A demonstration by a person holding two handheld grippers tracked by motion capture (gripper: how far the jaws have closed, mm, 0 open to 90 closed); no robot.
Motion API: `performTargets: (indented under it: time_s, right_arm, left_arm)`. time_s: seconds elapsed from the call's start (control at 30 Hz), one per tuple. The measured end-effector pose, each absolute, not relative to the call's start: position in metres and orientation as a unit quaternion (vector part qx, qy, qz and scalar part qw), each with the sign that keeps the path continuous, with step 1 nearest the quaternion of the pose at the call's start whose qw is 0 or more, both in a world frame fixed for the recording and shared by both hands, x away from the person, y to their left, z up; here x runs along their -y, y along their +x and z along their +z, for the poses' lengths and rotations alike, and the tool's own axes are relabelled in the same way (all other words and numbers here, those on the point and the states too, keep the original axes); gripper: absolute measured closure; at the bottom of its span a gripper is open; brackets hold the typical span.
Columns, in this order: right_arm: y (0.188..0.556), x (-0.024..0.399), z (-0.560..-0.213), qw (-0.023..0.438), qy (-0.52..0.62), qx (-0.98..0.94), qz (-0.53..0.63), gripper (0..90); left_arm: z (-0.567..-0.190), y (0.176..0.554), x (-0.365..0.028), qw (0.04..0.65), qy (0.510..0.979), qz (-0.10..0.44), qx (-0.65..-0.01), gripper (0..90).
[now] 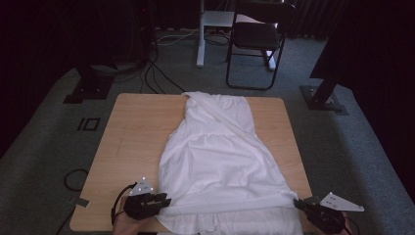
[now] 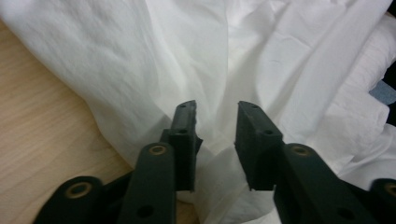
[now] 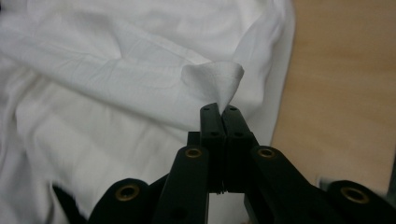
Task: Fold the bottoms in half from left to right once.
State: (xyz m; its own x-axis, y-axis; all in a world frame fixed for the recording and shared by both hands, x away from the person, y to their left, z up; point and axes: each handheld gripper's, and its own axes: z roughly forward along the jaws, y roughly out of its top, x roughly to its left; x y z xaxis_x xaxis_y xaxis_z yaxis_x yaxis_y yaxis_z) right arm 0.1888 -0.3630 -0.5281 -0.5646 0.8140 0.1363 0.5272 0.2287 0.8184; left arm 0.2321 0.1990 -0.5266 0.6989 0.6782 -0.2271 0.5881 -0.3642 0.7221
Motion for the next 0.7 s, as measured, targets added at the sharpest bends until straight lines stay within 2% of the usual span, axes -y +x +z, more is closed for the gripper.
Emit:
performTargets:
  time_s: [0.03, 0.07, 0.1, 0.13, 0.2, 0.33, 0.5, 0.63, 0.7]
  right_arm:
    - [0.188, 0.364, -0.532, 0.158, 0.437, -0.772, 0.434, 81.2]
    - [0.188, 0.364, -0.534, 0.157, 0.439, -0.772, 0.432, 69.3]
    - [0.188, 0.364, -0.534, 0.157, 0.439, -0.772, 0.432, 69.3]
    - [0.189, 0.365, -0.533, 0.157, 0.443, -0.767, 0.436, 61.0]
    - [0.193, 0.363, -0.528, 0.165, 0.444, -0.753, 0.456, 52.9]
    - [0.211, 0.350, -0.522, 0.172, 0.442, -0.749, 0.463, 49.1]
    - [0.231, 0.339, -0.529, 0.188, 0.457, -0.754, 0.433, 49.0]
    - [0.267, 0.327, -0.543, 0.186, 0.480, -0.755, 0.406, 48.4]
    - [0.279, 0.322, -0.548, 0.178, 0.485, -0.758, 0.398, 48.7]
  left_arm:
    - [-0.528, 0.232, -0.199, 0.410, 0.826, 0.057, -0.383, 63.7]
    - [-0.530, 0.230, -0.198, 0.407, 0.825, 0.057, -0.387, 61.5]
    - [-0.530, 0.230, -0.198, 0.407, 0.825, 0.057, -0.387, 60.2]
    - [-0.531, 0.229, -0.199, 0.405, 0.824, 0.063, -0.390, 60.2]
    - [-0.532, 0.228, -0.201, 0.403, 0.823, 0.067, -0.394, 57.5]
    - [-0.534, 0.227, -0.203, 0.399, 0.825, 0.067, -0.396, 54.4]
    - [-0.544, 0.225, -0.199, 0.385, 0.832, 0.048, -0.397, 55.0]
    - [-0.552, 0.220, -0.198, 0.377, 0.835, 0.034, -0.399, 68.8]
    - [-0.552, 0.217, -0.197, 0.377, 0.839, 0.026, -0.393, 79.3]
